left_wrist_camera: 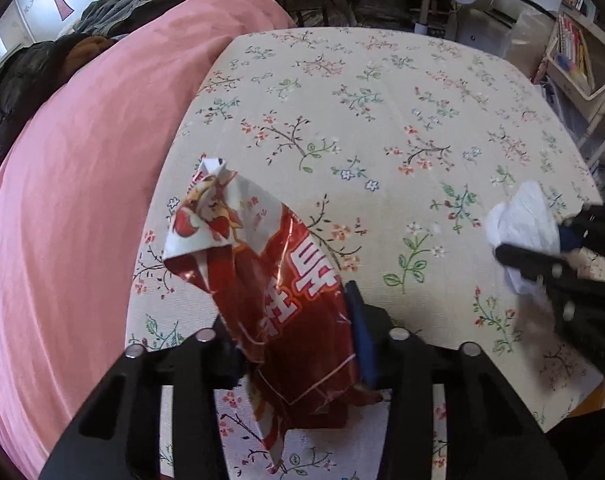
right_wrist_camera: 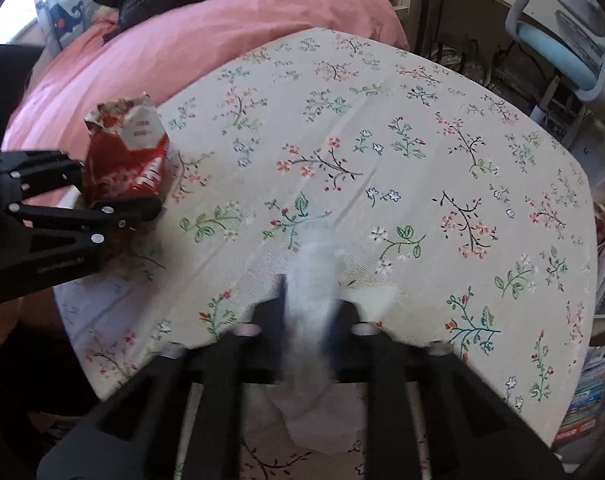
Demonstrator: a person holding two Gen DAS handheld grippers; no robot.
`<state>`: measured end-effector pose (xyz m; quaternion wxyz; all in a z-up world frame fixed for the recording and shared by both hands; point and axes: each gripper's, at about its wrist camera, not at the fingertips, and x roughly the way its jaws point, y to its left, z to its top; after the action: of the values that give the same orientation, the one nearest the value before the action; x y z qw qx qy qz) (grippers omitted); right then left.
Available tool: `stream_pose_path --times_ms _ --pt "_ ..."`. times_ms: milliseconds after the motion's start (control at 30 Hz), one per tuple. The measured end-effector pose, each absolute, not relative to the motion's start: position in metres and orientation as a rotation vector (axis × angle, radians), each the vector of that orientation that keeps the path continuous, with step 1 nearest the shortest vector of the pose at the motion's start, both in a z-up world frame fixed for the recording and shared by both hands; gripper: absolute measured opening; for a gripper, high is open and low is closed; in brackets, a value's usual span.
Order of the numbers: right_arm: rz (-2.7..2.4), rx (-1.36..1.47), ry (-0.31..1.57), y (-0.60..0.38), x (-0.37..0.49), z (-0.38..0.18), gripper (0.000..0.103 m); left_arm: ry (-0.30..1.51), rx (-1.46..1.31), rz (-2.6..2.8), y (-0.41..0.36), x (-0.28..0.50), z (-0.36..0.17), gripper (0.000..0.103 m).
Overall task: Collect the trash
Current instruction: 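Carry the red wrapper in the left gripper while the right carries the tissue toward the yellow bin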
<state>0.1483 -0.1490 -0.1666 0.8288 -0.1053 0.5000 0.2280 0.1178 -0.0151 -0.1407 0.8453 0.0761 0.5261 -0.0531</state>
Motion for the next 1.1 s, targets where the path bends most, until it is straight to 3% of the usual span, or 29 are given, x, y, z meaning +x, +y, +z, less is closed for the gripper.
stream_pose_path --times_ms 367,733,1100 --pt "0.526 -0.011 0.911 -0.172 0.144 -0.109 0.007 0.859 -0.068 -0.222 0.006 0.100 -0.082 0.037" --pt "0.611 0.075 0.837 -0.171 0.119 -0.071 0.007 0.795 -0.101 -0.224 0.011 0.075 -0.069 0.037" --pt "0.688 0.122 0.749 -0.166 0.068 -0.034 0.007 0.763 -0.093 -0.194 0.014 -0.002 -0.068 0.037"
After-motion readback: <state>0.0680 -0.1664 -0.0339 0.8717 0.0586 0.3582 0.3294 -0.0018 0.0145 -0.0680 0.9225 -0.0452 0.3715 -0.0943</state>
